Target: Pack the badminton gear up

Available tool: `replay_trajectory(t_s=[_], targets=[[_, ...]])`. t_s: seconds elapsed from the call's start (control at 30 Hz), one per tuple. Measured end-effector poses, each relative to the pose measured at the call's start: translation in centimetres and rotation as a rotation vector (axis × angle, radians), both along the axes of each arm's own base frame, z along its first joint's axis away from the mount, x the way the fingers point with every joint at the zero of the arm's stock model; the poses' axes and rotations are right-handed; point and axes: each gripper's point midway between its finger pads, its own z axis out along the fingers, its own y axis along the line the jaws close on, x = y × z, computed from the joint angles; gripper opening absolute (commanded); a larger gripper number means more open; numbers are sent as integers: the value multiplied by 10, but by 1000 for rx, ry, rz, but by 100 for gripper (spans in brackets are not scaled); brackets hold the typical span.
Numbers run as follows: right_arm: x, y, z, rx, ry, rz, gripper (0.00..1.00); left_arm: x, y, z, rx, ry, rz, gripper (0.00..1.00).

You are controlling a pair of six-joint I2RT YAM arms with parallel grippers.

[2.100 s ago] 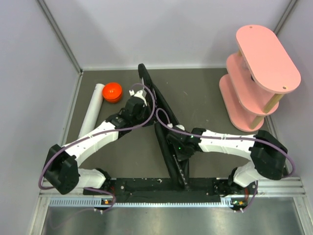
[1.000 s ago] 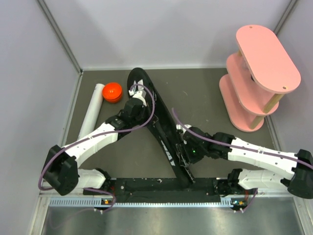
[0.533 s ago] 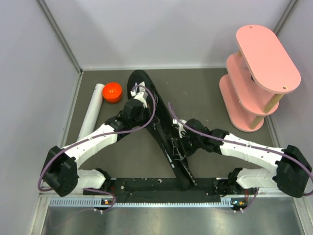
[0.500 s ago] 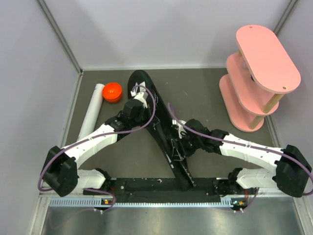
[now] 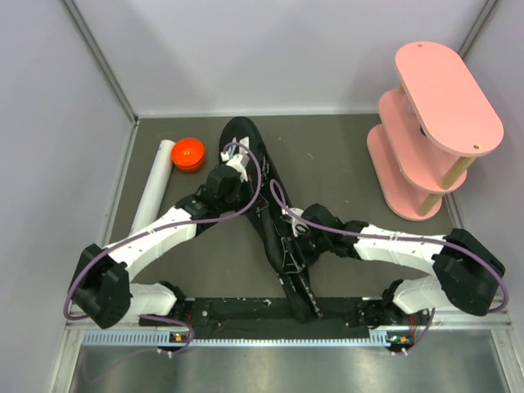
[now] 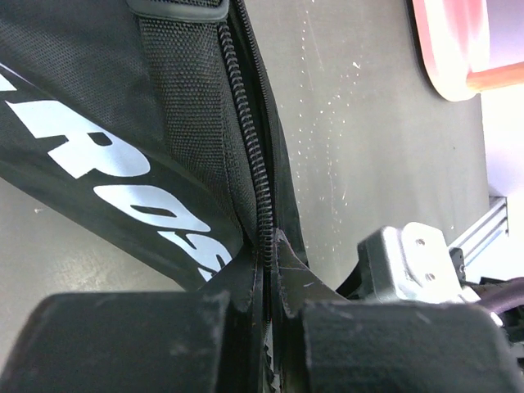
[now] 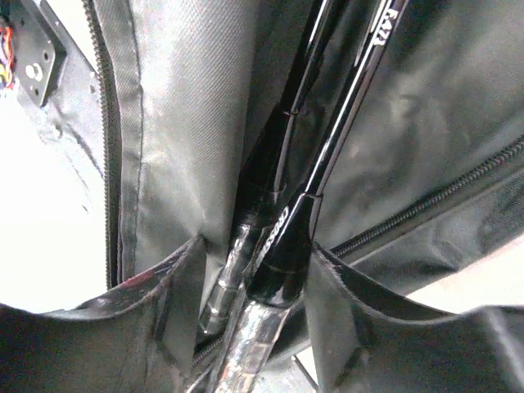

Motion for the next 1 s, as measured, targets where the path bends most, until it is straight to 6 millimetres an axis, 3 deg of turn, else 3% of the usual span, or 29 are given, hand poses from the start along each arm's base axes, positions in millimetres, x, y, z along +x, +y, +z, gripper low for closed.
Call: replay_trajectory(t_s=[0.1, 0.13, 0.3, 0.53, 0.63, 0.87, 1.0], targets=[[-3, 7, -3, 42, 37, -6, 4, -1, -2, 0, -7, 4, -14, 0], [-3, 9, -4, 41, 66, -37, 0, 0, -3, -1, -9, 6, -18, 0], [0, 4, -1, -5, 52, -109, 0, 3, -12, -4, -10, 15, -41, 0], [28, -21, 30, -116, -131, -287, 0, 1, -49, 23, -78, -13, -140, 0], [37, -27, 31, -141, -177, -335, 0, 7, -53, 30, -87, -31, -136, 0], [49, -30, 21, -186, -206, -398, 0, 19, -48, 0, -11, 11, -88, 0], [55, -30, 32, -191, -214, -446, 0, 19, -39, -13, 14, 17, -60, 0]])
